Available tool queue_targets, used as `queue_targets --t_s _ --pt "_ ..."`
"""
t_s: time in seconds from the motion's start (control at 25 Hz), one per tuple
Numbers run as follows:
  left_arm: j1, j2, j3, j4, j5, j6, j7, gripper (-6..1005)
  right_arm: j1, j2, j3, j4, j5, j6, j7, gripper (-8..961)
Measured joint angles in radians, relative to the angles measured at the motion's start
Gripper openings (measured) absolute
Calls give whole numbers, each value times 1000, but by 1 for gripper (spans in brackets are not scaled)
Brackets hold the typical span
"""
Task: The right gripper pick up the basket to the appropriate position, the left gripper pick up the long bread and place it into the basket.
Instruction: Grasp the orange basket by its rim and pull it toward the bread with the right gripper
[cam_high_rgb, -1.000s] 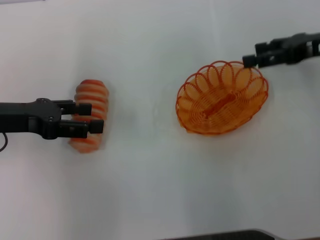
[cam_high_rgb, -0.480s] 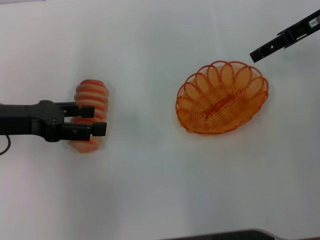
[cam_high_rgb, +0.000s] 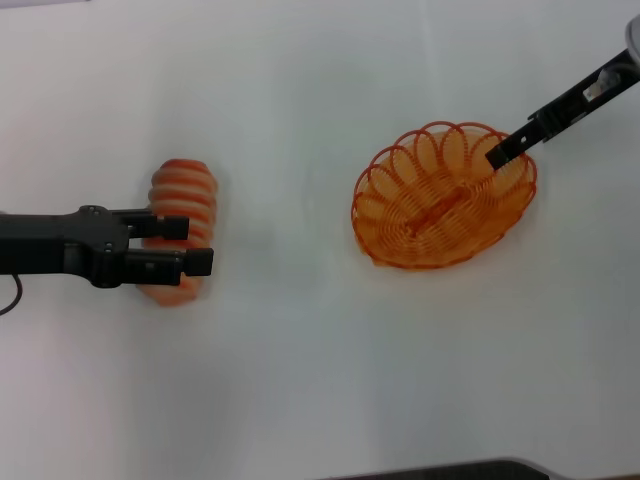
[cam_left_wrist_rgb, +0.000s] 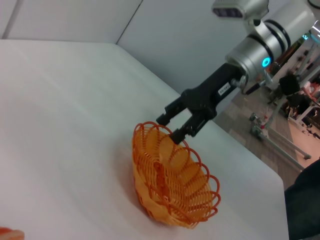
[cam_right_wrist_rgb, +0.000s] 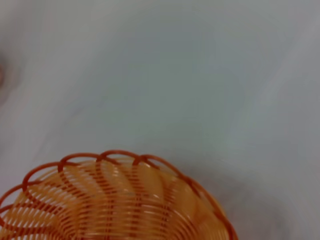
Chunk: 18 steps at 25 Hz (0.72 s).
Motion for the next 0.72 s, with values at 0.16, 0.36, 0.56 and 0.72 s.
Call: queue_targets --t_s 0.16,0.36,0.56,0.72 --pt "1 0 0 0 0 -3 0 840 -3 5 -15 29 -1 21 0 924" --pt "4 1 0 -2 0 -12 0 840 -6 14 -21 45 -1 43 -2 877" --pt "4 1 0 -4 0 -19 1 840 -6 18 -22 45 5 50 -7 800" --pt "3 1 0 -4 0 -22 1 840 -5 18 -22 46 6 51 -9 713"
